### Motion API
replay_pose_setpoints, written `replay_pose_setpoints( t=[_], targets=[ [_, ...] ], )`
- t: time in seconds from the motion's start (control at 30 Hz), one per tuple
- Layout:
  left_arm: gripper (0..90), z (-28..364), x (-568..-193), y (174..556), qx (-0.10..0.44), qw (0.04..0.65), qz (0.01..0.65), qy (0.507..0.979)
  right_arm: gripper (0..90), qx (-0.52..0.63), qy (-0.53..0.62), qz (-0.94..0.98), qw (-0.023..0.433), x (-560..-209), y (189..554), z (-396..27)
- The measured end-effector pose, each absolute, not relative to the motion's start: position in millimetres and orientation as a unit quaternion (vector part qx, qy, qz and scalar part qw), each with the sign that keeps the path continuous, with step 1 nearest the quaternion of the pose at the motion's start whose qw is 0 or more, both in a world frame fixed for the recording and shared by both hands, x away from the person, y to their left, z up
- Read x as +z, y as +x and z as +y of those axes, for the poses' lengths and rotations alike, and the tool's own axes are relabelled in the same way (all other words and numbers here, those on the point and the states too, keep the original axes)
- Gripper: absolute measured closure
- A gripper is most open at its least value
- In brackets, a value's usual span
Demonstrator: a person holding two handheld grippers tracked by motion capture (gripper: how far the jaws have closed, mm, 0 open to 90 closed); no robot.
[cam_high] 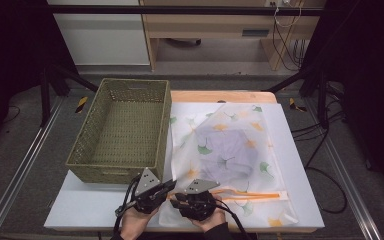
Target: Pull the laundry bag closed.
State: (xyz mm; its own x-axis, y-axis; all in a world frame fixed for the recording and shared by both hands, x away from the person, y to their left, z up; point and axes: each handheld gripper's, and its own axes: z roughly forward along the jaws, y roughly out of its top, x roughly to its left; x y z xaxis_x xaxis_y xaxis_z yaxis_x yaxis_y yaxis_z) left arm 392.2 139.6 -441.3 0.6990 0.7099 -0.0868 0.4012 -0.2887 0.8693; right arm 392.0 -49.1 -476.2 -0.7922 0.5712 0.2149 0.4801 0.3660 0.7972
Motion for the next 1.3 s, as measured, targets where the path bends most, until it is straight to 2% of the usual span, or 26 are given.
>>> replay_pose_setpoints(
  t=[0.1,0.2,0.83,1.3],
  targets=[
    [88.2,141.3,-441.1,393.2,0.16,0.482,0.354,0.785,80.7,0.464,0.316,0.826,0.042,-476.0,393.8,-48.2],
    [88.2,142.0,-440.8,393.7,0.161,0.484,0.355,0.783,82.6,0.467,0.314,0.826,0.043,-475.5,394.7,-47.3],
    [88.2,143.9,-443.4,396.5,0.168,0.468,0.353,0.792,83.5,0.46,0.304,0.832,0.055,-464.5,390.2,-55.8],
    [88.1,142.0,-445.3,396.0,0.163,0.468,0.35,0.795,82.8,0.451,0.324,0.829,0.062,-469.2,391.9,-56.3]
  ],
)
